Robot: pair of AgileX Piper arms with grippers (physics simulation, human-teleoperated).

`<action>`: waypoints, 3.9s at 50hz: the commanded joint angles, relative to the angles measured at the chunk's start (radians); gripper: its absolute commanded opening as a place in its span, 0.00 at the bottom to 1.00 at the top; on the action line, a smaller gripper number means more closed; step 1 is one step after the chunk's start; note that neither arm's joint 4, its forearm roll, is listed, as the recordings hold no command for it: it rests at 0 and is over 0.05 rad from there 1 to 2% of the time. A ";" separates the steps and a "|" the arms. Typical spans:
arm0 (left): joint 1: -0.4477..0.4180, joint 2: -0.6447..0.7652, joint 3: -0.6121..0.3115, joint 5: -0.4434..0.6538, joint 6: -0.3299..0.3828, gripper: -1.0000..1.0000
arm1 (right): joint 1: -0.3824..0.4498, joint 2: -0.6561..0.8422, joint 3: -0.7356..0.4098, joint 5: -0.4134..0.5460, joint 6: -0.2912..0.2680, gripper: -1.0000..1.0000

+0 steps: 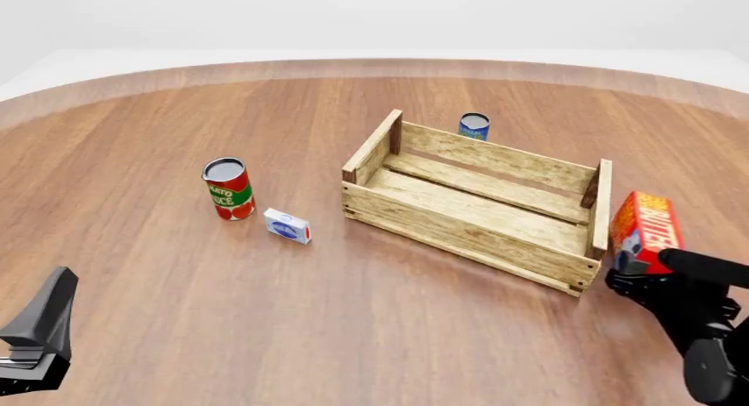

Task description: Pick up the butter and put it in the tray.

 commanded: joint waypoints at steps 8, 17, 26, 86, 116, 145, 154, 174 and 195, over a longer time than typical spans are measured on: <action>0.000 0.000 0.000 0.000 0.000 1.00 | -0.013 -0.117 0.056 -0.004 0.019 0.00; 0.000 0.000 0.000 0.000 0.000 1.00 | -0.006 -0.164 0.090 -0.004 0.023 0.00; 0.000 0.000 0.000 0.000 0.000 1.00 | 0.009 -0.244 0.135 -0.005 0.006 0.00; 0.000 0.000 0.000 0.000 0.000 1.00 | 0.051 -1.002 0.233 0.463 -0.029 0.00; 0.000 0.000 0.000 0.000 0.000 1.00 | 0.219 -1.386 0.117 0.854 -0.059 0.00; 0.000 0.000 0.000 0.000 0.000 1.00 | 0.386 -1.248 -0.038 0.868 -0.078 0.00; 0.000 0.000 0.000 0.000 0.000 1.00 | 0.407 -1.185 -0.064 0.836 -0.074 0.00; 0.000 0.000 0.000 0.000 0.000 1.00 | 0.453 -1.010 -0.139 0.769 -0.074 0.00; 0.000 0.000 0.000 0.000 0.000 1.00 | 0.476 -0.818 -0.218 0.700 -0.084 0.00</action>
